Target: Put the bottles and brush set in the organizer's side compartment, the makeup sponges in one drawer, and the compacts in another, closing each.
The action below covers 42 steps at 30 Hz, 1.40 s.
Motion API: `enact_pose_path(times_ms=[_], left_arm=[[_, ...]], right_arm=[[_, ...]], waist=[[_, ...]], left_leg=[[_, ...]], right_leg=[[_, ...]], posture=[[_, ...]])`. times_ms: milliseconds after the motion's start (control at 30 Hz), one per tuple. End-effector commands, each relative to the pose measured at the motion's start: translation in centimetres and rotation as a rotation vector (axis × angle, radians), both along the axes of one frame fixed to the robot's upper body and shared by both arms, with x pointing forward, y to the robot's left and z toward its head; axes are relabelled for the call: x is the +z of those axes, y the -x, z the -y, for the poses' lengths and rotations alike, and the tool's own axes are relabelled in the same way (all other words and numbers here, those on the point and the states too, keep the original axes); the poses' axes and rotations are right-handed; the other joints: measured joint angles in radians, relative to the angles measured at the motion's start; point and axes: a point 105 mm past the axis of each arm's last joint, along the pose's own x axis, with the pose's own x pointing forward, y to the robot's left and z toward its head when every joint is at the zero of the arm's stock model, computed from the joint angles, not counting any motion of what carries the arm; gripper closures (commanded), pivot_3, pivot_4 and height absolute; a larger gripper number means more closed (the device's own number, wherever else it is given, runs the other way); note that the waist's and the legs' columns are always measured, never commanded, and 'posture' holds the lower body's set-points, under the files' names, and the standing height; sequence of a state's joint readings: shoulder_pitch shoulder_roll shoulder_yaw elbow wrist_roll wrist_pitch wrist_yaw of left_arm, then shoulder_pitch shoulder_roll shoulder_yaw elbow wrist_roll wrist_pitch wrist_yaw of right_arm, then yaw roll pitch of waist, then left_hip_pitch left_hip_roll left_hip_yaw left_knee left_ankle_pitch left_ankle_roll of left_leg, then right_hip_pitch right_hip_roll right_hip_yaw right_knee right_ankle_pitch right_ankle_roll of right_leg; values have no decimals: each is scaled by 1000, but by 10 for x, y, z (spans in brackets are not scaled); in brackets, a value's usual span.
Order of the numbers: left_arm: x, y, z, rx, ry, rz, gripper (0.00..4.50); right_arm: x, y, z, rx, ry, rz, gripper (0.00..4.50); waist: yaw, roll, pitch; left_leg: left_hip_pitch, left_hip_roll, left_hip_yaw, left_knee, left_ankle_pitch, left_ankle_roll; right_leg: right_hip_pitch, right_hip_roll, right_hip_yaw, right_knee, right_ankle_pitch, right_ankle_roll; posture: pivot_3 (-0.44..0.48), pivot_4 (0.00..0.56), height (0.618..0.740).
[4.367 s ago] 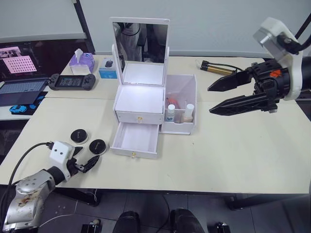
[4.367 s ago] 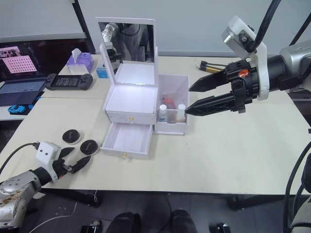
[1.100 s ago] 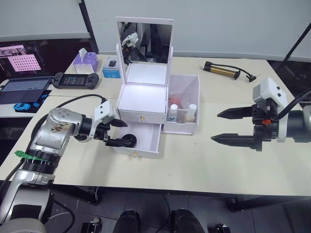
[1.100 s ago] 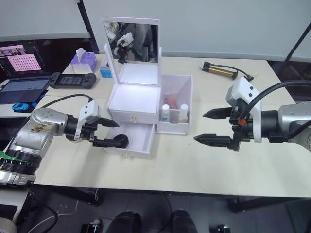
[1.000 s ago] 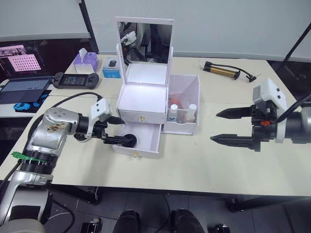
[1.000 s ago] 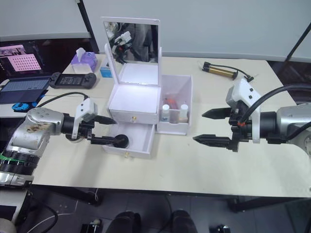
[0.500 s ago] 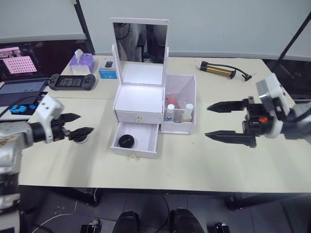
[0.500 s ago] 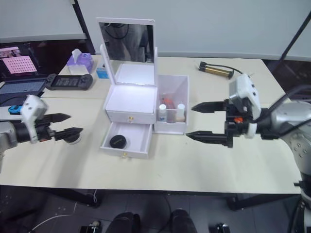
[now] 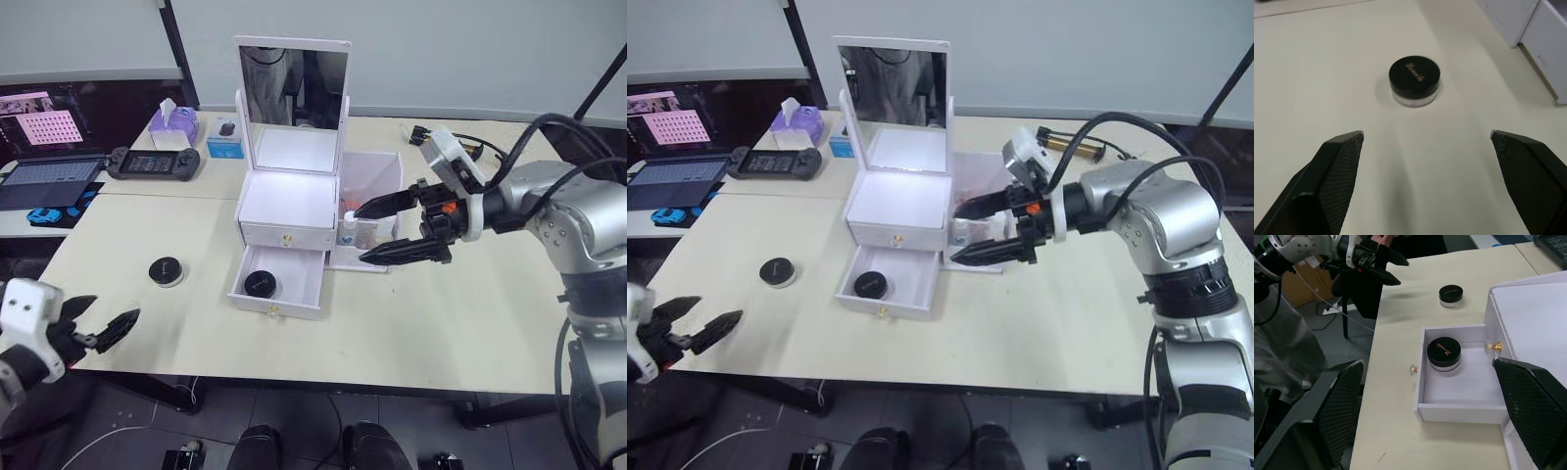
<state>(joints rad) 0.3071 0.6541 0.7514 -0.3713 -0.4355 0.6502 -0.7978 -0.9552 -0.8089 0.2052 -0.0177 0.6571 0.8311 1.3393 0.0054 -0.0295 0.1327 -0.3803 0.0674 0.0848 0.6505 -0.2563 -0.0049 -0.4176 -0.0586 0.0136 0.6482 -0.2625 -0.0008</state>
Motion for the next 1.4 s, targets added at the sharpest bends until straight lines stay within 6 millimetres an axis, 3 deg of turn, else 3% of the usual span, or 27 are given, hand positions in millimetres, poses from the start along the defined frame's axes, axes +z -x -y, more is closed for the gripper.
enact_pose_path(times_ms=[33, 467, 767, 1067, 1233, 1400], left_arm=[[2, 6, 7, 10, 5, 55, 27], [-5, 5, 9, 36, 18, 73, 27], [11, -50, 10, -31, 2, 111, 27], [5, -109, 18, -21, 73, 63, 27], [5, -127, 15, 35, 95, 64, 27], [-4, -132, 23, 0, 90, 38, 27]], right_arm=[[12, -1, -3, 37, 0, 48, 0], [20, -3, 0, 57, 23, 69, 0], [27, 11, 4, 21, 1, 95, 0], [31, 24, 15, -94, 5, 126, 0], [35, 33, 19, -132, -6, 137, 0], [34, 31, 24, -186, 9, 148, 0]], waist=[[-1, 0, 0], [-7, -1, -1], [-4, -1, -1], [-2, -1, -1], [-8, -1, -1], [-9, -2, -1]], left_leg=[[0, 0, 0, 0, 0, 0], [0, 0, -1, 0, 0, 0], [0, 0, 0, 0, 0, 0], [-2, 0, 0, 0, 0, 0], [-2, 0, 0, 0, 0, 0], [-2, 0, 0, 0, 0, 0]], right_leg=[[0, 0, 0, 0, 0, 0], [0, 1, 0, 0, 0, -1], [0, 1, -1, 0, 0, -1], [-1, 1, -1, 0, 0, -1], [-2, 1, 0, 1, 0, -1], [-1, 1, 0, 0, 0, -1]], posture=[[0, 150, 725], [0, 150, 725], [0, 150, 725], [0, 150, 725], [0, 150, 725], [0, 150, 725]])
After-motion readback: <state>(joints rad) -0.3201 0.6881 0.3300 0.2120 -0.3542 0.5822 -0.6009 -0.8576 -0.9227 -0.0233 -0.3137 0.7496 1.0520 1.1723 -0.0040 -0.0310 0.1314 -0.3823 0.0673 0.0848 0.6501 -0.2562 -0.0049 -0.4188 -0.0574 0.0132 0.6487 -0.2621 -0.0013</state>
